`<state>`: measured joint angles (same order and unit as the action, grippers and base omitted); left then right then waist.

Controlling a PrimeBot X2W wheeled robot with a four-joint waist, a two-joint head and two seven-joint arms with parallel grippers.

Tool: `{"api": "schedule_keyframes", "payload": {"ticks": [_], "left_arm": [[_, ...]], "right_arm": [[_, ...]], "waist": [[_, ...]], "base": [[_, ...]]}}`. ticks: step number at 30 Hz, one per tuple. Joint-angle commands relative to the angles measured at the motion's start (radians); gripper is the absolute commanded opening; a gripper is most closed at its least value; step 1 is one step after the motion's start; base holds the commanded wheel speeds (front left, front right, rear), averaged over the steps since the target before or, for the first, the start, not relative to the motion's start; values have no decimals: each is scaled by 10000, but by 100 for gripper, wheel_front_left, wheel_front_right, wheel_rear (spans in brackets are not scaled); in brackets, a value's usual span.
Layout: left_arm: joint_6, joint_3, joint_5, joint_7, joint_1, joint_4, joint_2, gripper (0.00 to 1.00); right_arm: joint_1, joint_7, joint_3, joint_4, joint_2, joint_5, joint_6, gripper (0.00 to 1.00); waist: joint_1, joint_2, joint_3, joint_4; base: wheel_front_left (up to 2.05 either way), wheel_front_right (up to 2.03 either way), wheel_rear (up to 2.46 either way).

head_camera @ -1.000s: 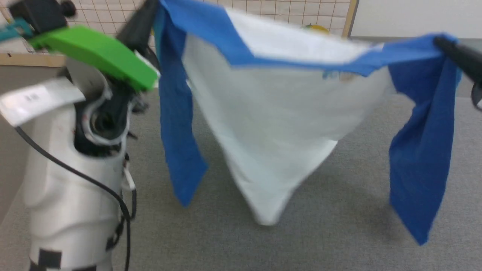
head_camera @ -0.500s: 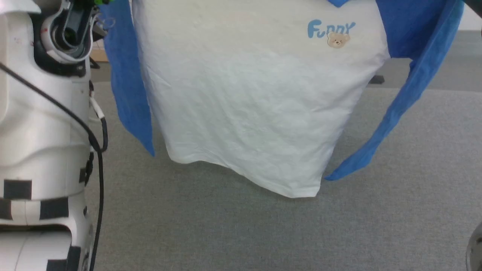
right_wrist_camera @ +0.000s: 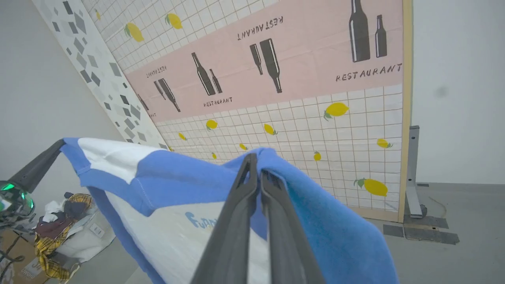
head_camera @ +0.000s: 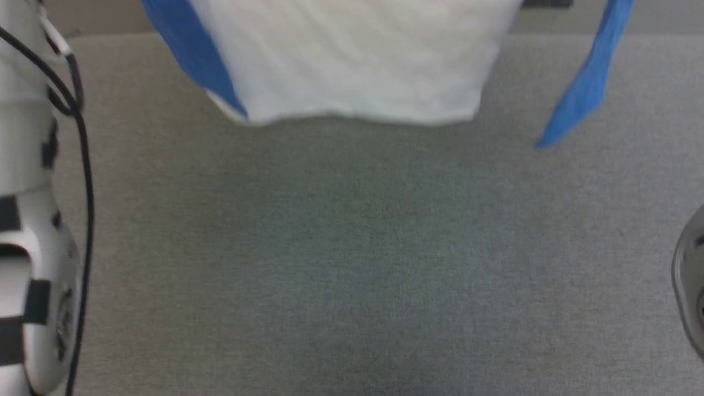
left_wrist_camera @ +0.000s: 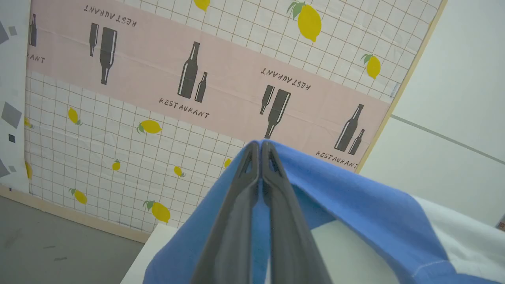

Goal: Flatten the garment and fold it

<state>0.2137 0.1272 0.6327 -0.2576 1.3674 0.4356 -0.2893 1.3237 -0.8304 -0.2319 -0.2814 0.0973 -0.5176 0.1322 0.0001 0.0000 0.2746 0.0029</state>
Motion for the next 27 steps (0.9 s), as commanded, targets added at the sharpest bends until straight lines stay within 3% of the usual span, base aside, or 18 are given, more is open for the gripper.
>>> {"api": "schedule_keyframes", "payload": {"ticks": [1, 3, 8, 17, 27], "left_arm": [[112, -79, -262, 282, 463, 95, -194, 0], [92, -350, -546, 1900, 1707, 619, -210, 0], [-308, -470, -467, 2801, 2110, 1095, -192, 0], [-975, -522, -93, 3641, 1732, 2051, 125, 0], [-1911, -266, 129, 4386, -423, 2419, 337, 0]], "right_arm": [[439, 315, 3, -208, -4, 280, -15, 0], [2085, 2071, -129, -1351, -183, 969, -15, 0], [2788, 3336, 1, -2257, -200, 1276, -15, 0], [2315, 3928, 855, -3163, 282, 509, -15, 0], [-466, 4164, 1992, -2530, 1038, -1129, -15, 0]], "waist": [[-1, 0, 1685, -585], [-1, 0, 2666, -707], [-1, 0, 3219, -672], [-1, 0, 3486, -349], [-1, 0, 2041, 109]], "base": [[0, 0, 0], [0, 0, 0], [0, 0, 0], [0, 0, 0], [0, 0, 0]]}}
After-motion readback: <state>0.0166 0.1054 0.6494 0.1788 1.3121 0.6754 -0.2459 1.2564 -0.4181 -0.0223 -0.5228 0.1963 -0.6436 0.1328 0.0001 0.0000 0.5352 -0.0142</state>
